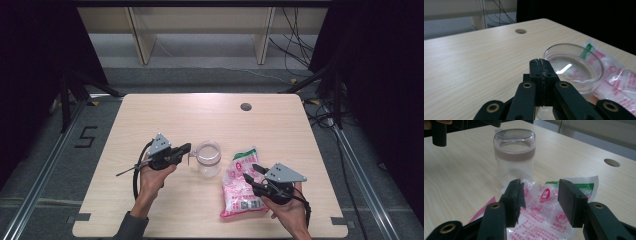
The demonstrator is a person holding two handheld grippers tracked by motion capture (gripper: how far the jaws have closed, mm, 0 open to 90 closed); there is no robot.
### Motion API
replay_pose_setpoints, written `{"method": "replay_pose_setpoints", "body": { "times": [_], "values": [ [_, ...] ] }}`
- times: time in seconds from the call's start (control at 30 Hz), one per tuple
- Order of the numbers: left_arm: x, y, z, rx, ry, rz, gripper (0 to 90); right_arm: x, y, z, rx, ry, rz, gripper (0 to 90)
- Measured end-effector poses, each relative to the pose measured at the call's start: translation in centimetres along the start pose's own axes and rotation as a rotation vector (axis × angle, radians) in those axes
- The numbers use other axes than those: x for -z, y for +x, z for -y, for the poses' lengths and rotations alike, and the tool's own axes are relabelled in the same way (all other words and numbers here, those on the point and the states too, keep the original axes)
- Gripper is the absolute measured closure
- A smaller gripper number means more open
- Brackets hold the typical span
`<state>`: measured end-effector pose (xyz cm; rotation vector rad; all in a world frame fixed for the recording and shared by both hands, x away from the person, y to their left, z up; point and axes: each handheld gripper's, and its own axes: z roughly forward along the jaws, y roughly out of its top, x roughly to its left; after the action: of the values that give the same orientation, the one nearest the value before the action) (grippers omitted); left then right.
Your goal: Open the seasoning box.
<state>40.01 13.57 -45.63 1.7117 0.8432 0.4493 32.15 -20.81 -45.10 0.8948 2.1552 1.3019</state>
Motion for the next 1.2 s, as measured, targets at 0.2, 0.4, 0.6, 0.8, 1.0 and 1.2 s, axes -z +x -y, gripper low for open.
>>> {"method": "replay_pose_setpoints", "body": {
  "times": [0.2,0.4,0.6,0.8,1.0,1.2],
  "values": [
    [-0.3,-0.1,0.1,0.003,0.015,0.000,89.3,-0.3,-0.2,-0.1,-0.005,-0.002,0.003,59.6],
    [-0.3,0.0,0.2,0.007,0.009,0.008,89.2,-1.0,-0.2,-0.4,0.003,0.003,-0.001,61.2],
    [-0.4,-0.3,0.3,0.009,0.016,-0.002,89.4,-2.5,-0.1,-0.7,0.012,0.017,-0.030,66.9],
    [-0.3,-0.3,0.3,0.006,0.017,-0.004,89.3,-3.8,0.3,-1.3,-0.006,0.027,-0.056,76.5],
    [-0.2,-0.1,0.4,0.012,0.010,0.007,89.2,-5.5,0.1,-2.0,-0.008,0.012,-0.073,81.1],
    [-0.2,0.2,0.5,0.016,0.004,0.019,89.2,-6.7,0.4,-2.5,-0.003,0.007,-0.111,87.9]
  ]
}}
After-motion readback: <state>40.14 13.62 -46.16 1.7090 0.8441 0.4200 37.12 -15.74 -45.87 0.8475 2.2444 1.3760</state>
